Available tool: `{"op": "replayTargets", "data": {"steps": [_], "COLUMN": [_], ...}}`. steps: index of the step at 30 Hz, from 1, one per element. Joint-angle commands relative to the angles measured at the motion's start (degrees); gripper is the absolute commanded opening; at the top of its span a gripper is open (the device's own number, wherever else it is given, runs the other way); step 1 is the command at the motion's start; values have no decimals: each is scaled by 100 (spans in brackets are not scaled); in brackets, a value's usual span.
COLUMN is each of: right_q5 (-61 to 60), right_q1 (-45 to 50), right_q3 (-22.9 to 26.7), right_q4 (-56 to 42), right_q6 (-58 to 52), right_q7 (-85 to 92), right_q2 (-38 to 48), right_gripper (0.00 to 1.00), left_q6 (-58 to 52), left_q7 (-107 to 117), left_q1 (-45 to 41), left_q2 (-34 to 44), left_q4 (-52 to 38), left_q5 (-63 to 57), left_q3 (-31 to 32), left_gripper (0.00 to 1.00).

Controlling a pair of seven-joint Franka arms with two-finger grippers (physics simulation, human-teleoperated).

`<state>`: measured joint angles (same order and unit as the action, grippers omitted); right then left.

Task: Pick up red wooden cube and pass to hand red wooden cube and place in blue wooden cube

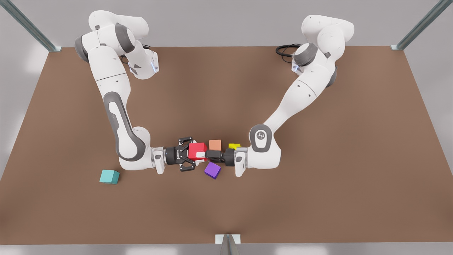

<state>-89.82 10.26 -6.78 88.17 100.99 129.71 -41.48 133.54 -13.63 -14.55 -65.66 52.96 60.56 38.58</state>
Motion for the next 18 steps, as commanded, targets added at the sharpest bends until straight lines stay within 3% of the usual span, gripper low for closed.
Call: {"op": "replayTargets", "data": {"steps": [1,6,8,9,12,15,16,17,18], "right_q5": [-9,825,2405,2907,5639,7696,8198,8945,9192], "right_q1": [-7,-103,-226,-296,-305,-349,-393,-393,-393], "right_q3": [1,282,529,537,889,986,1064,1082,1109], "right_q4": [-1,-274,-889,-880,-862,-819,-827,-819,-810], "right_q6": [0,0,-71,-71,-80,-80,-1,446,562], "right_q7": [274,-86,-849,-1158,-4608,-5992,-5931,-5931,-5984], "right_q2": [8,25,34,69,553,675,676,650,641], "right_gripper": [44,44,44,44,44,44,44,44,44], "left_q6": [-91,-1461,-3893,-4501,-5812,-6516,-5967,-4928,-4934], "left_q7": [-122,605,2426,2435,2470,2418,1640,1354,1337], "left_q1": [163,1050,1788,2087,2510,2861,2198,809,621], "left_q2": [54,316,694,1010,2039,2689,3827,5034,5256], "left_q4": [100,171,83,83,74,152,1421,2962,3115], "left_q5": [-70,-1237,-3714,-4435,-7537,-7990,-7536,-6429,-6162], "left_q3": [10,18,53,27,62,-16,-1460,-3693,-4050], "left_gripper": [100,100,100,100,100,100,100,100,100]}}
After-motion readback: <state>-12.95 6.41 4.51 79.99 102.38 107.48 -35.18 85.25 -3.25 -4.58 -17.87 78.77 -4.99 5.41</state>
